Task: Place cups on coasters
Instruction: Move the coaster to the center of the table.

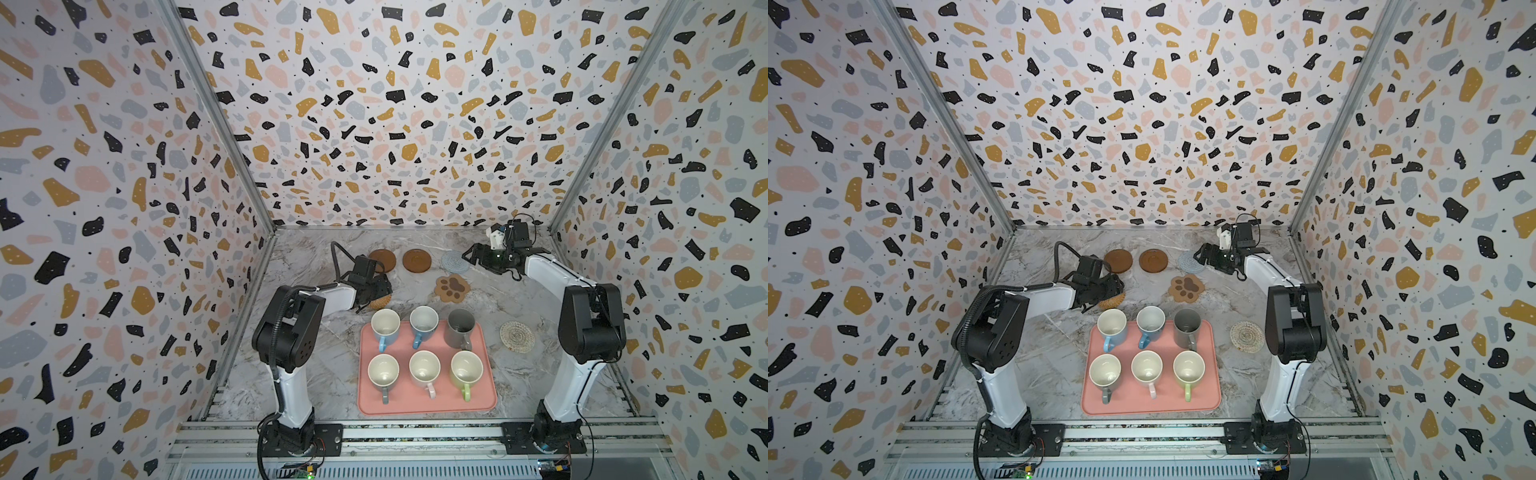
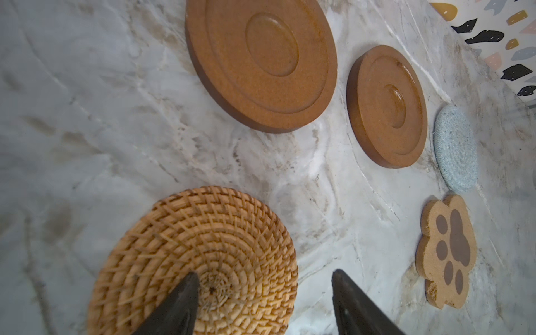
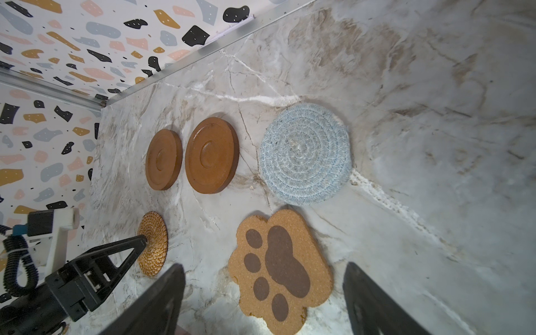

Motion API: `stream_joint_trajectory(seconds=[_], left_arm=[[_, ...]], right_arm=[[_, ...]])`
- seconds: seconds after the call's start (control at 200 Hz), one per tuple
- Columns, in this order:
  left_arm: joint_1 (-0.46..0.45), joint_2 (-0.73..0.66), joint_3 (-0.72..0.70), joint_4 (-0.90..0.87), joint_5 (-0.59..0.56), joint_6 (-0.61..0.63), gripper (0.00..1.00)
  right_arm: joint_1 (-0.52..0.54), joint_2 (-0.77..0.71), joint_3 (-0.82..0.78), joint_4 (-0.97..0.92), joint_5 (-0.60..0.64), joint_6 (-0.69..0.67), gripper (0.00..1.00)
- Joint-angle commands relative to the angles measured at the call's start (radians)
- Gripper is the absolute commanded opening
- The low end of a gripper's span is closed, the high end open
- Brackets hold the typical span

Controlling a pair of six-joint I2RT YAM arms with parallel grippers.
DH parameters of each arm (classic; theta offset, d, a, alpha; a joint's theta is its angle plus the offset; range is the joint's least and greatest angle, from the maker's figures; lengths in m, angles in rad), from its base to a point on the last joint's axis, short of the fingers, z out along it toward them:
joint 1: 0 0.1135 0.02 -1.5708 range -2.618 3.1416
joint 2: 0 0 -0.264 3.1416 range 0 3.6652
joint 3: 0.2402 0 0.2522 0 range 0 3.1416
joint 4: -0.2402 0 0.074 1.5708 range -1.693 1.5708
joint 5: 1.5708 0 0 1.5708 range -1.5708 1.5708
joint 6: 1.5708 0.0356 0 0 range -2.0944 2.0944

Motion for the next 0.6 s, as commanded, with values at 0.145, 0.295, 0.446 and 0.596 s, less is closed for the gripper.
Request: stream_joint_trajectory(seconds=[0.145,0.295,0.446,0.596], left_arm=[[-0.024,0.045,0.025,-0.020,0.041,0.001,0.73],[-0.029,0.053,0.037,-0.025,0.035,0.000,0.73],[-0.029,0.051,0.046,-0.031,0.023,-0.004,0.73],[-0.020,0.044,0.055,-0.028,0.016,-0.012,0.73]], right_arm=[[0.004,-0.052,-0.001,-0.016,0.005,-0.004,0.87],[0.006,-0.053,0.000,-0.016,0.005,-0.001,0.87],[0.007,-0.053,0.000,-0.018,0.005,-0.005,0.88],[0.007,-0.050,0.000,-0.021,0.001,-0.008,0.87]])
